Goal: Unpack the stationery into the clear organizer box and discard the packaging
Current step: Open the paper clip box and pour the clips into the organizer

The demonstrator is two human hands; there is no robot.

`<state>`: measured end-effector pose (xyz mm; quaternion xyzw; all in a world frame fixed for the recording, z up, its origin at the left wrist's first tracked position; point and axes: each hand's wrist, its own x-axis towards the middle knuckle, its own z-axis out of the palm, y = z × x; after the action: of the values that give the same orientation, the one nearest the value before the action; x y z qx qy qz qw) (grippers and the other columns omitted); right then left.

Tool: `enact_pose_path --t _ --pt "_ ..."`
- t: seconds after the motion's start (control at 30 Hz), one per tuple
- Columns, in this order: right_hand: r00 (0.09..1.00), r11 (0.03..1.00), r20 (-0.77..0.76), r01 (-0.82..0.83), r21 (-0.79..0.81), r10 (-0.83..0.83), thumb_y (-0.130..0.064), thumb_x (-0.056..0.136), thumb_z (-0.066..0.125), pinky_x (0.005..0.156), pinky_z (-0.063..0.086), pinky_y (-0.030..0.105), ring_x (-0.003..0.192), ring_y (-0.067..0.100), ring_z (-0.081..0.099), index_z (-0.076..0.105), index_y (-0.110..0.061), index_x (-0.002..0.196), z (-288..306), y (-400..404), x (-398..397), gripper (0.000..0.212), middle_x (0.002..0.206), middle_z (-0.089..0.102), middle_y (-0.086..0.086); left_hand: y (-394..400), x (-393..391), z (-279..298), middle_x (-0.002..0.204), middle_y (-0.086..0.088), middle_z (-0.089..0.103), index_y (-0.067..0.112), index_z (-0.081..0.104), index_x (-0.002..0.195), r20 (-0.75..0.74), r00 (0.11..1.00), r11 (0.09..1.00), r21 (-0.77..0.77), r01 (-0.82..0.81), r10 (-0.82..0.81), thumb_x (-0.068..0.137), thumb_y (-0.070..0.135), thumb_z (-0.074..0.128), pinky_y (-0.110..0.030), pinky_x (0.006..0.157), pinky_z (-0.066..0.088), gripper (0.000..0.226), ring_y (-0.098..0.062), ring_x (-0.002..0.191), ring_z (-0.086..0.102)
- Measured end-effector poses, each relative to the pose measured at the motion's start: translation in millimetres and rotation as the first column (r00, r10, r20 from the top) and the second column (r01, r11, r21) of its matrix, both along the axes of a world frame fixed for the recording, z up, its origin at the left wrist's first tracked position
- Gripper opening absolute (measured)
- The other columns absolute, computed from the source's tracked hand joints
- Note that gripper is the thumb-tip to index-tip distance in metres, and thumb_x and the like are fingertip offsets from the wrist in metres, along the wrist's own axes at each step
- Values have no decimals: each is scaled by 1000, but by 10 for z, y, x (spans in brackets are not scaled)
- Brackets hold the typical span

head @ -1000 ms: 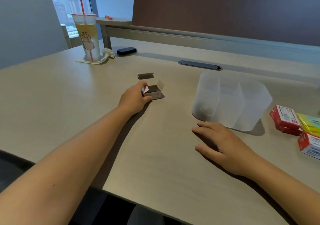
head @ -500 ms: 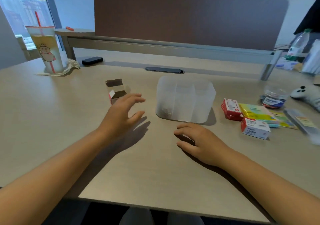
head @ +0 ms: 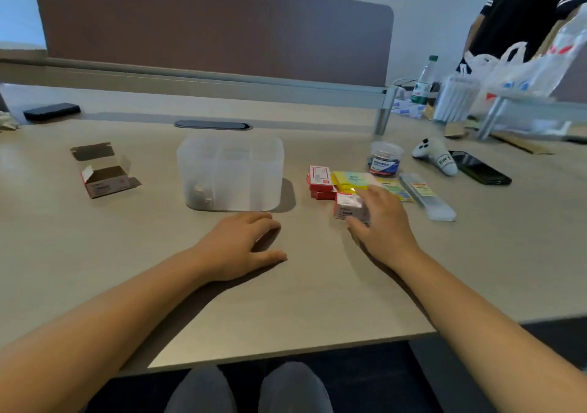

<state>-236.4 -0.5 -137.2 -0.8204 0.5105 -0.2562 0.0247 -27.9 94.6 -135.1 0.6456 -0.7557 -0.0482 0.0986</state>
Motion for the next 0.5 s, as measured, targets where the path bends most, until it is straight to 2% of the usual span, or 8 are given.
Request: enact_pose_path --t 0.1,0.17,0.27,0.33,0.4,0.5 --pt "997 997 -69 43 68 -38 -29 85 55 103 30 39 128 28 31 40 -13 131 -36 -89 -21 51 138 41 11 20 8 5 147 6 33 24 35 137 -11 1000 1000 2 2 -2 53 77 15 -23 109 23 101 -12 133 30" --pt "999 998 -40 35 50 -33 -29 84 57 100 32 38 124 27 36 44 -12 127 -50 -104 -16 48 133 46 11 24 13 -3 147 5 34 24 35 136 -21 1000 1000 -6 0 0 50 77 14 -23 109 23 103 -12 133 31" --pt "993 997 116 9 70 -17 -26 80 64 93 40 35 115 25 43 51 -11 116 -35 -74 -6 41 123 49 11 24 17 0 146 5 34 24 35 136 -35 999 1000 4 -5 5 54 77 19 -23 108 23 99 -12 133 31" --pt "971 991 239 -47 124 16 -21 78 67 83 46 21 111 21 47 52 -10 112 -9 -9 10 39 122 48 11 24 15 1 144 5 38 23 37 135 -65 998 1000 16 -9 10 61 76 28 -23 106 26 92 -13 130 35" --pt "948 980 309 -129 149 77 -16 77 68 67 43 5 106 16 49 52 -9 110 37 83 44 37 121 50 10 21 21 9 140 2 42 21 39 133 -146 989 999 19 -26 29 77 61 50 -24 103 31 69 -15 126 40" --pt "874 932 449 -301 200 186 -12 76 68 64 46 6 90 5 51 51 -14 103 90 231 156 32 112 55 2 19 38 35 141 1 41 20 35 135 -382 921 997 39 -73 83 79 36 62 -22 99 33 64 -14 125 41"
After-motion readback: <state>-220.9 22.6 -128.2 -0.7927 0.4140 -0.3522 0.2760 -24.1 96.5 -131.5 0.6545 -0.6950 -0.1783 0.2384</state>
